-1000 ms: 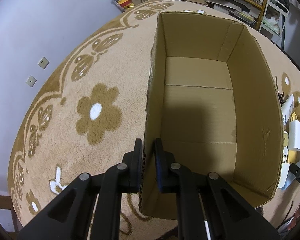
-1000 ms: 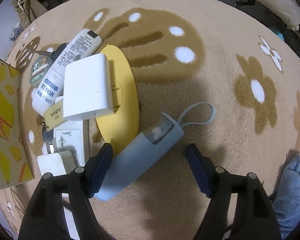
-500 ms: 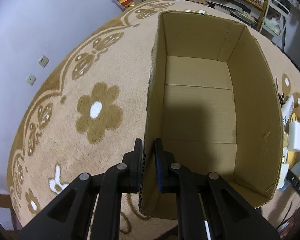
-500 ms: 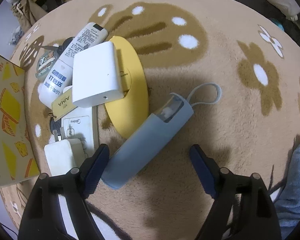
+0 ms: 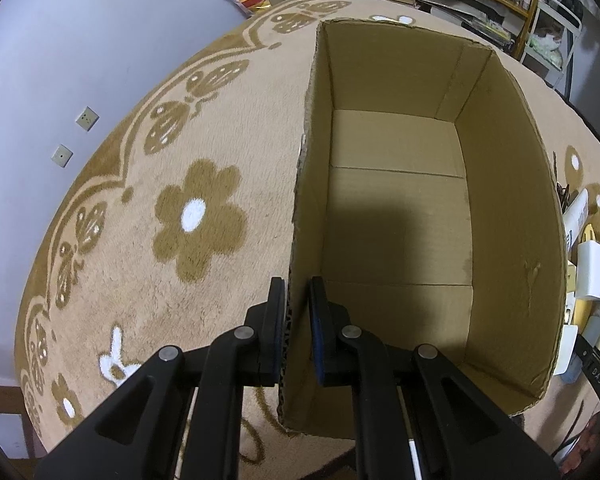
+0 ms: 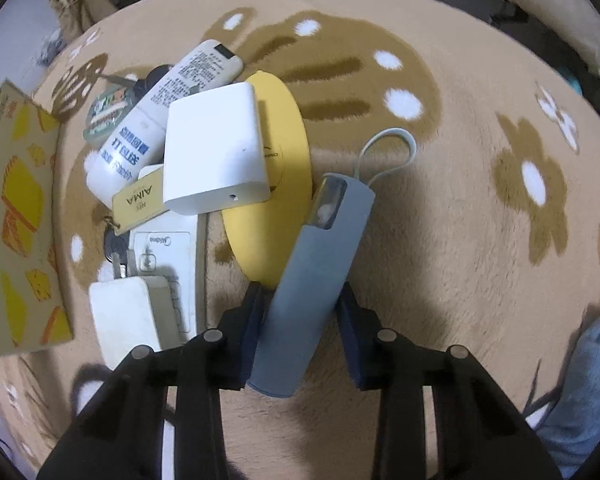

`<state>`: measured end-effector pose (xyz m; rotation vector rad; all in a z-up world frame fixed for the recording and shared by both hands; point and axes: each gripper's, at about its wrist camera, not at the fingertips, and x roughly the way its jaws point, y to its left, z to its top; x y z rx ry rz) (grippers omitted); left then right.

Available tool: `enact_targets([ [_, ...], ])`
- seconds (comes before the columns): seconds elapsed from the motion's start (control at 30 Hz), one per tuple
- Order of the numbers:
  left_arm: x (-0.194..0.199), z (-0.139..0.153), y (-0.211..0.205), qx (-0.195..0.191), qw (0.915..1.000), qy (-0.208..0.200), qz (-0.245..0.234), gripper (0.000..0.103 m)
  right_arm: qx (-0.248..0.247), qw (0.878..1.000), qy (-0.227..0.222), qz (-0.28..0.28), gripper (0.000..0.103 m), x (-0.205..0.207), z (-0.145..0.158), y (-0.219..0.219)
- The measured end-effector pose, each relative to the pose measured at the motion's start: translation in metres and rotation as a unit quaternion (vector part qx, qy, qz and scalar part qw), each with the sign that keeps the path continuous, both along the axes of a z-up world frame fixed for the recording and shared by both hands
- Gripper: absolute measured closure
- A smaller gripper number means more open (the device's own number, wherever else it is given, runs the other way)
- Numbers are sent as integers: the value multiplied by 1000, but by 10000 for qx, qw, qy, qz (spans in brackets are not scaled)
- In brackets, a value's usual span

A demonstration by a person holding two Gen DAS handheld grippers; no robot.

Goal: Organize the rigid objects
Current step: 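Grasp the light-blue power bank with the right tool and lift it, then carry the power bank into the box and open the right tool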

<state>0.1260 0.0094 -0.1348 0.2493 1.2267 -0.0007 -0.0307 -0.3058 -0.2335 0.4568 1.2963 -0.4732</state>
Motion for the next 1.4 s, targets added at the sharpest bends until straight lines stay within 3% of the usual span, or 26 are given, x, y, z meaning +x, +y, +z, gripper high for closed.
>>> enact_targets([
  [0.13,-1,-1,1,10,10000,29,26,92,38,10000,-13,-16,65,-1,-1,2],
  [0.33,0,0,2,-16,10000,53,58,92,172,9997,-166,-33,73,-7,3,-8],
  [0.53,-1,1,2,-43,9999,53,74,92,-4,9993,-332,-168,74,-8,13,-14],
  [0.73,0,1,2,-65,9999,57,95,92,187,9971,-690,-258,74,-14,30,-21],
  [1.07,3,1,13,-227,9994,92,257,92,-29,9892,-1397,450,74,-5,73,10],
  [1.4,3,1,7,-1,9999,47,149,91,-59,9772,-1873,1001,74,22,101,45],
])
